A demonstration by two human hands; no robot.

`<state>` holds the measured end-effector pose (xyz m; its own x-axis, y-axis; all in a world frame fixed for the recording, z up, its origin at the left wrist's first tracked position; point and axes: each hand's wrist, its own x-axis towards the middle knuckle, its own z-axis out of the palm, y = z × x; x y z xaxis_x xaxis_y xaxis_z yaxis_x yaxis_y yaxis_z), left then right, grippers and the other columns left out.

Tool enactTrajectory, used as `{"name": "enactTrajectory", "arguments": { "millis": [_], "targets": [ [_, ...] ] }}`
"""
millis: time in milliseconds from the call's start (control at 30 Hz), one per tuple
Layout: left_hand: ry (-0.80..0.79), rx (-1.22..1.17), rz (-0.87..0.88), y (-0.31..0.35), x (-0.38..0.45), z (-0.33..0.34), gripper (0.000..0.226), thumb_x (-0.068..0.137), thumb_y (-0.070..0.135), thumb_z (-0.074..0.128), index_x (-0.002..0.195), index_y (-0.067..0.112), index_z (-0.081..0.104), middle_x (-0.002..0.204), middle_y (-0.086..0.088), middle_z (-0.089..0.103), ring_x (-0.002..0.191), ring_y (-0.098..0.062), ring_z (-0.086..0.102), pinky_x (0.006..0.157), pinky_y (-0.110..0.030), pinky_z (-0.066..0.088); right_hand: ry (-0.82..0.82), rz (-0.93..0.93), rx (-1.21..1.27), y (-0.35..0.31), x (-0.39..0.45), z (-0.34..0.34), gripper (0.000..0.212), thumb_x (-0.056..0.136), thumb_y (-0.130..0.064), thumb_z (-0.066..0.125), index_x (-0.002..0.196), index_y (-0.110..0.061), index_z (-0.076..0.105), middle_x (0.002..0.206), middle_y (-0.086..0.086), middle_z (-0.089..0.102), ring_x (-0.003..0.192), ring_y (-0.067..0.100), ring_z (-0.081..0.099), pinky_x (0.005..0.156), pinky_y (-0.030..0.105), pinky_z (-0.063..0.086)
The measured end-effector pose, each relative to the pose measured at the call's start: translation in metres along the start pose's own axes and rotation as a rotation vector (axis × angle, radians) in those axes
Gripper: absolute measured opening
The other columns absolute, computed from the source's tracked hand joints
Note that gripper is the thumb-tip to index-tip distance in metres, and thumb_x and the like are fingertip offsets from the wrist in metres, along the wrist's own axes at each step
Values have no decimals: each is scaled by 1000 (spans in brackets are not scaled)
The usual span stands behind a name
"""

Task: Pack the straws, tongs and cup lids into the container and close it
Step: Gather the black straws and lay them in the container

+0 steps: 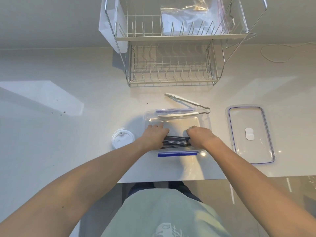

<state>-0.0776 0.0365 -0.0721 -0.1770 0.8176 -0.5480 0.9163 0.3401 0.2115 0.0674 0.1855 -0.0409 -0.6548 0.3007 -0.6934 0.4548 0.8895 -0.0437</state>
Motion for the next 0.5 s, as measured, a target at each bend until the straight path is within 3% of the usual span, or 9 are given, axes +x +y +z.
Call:
{"name": "enactTrajectory", "arguments": {
  "millis": [167,333,400,500],
  "targets": [
    [-92,-74,-6,-1,1,-3,50,87,29,67,132,15,52,119,-9,59,101,-31,63,80,-38,54,-48,7,102,2,-2,7,24,94,-9,54,117,-9,59,121,14,59,103,35,63,72,33,41],
    [-34,-27,7,0,3,-7,42,86,33,67,123,15,57,116,-9,57,103,-29,58,73,-34,43,-36,6,140,8,-10,-7,27,96,-20,58,120,-9,60,121,13,61,102,34,63,83,39,53],
    [-39,-8,3,1,3,-11,36,88,36,66,116,14,60,113,-9,60,99,-28,60,70,-33,40,106,5,119,10,-13,-16,22,99,-23,54,112,-10,65,112,12,68,95,33,66,80,40,55],
    [-68,-31,-6,1,4,-15,35,90,40,64,113,13,63,112,-8,63,92,-25,59,69,-32,40,563,70,178,18,-14,-28,22,100,-29,55,97,-10,65,96,10,70,82,34,66,66,38,53]
  ]
}}
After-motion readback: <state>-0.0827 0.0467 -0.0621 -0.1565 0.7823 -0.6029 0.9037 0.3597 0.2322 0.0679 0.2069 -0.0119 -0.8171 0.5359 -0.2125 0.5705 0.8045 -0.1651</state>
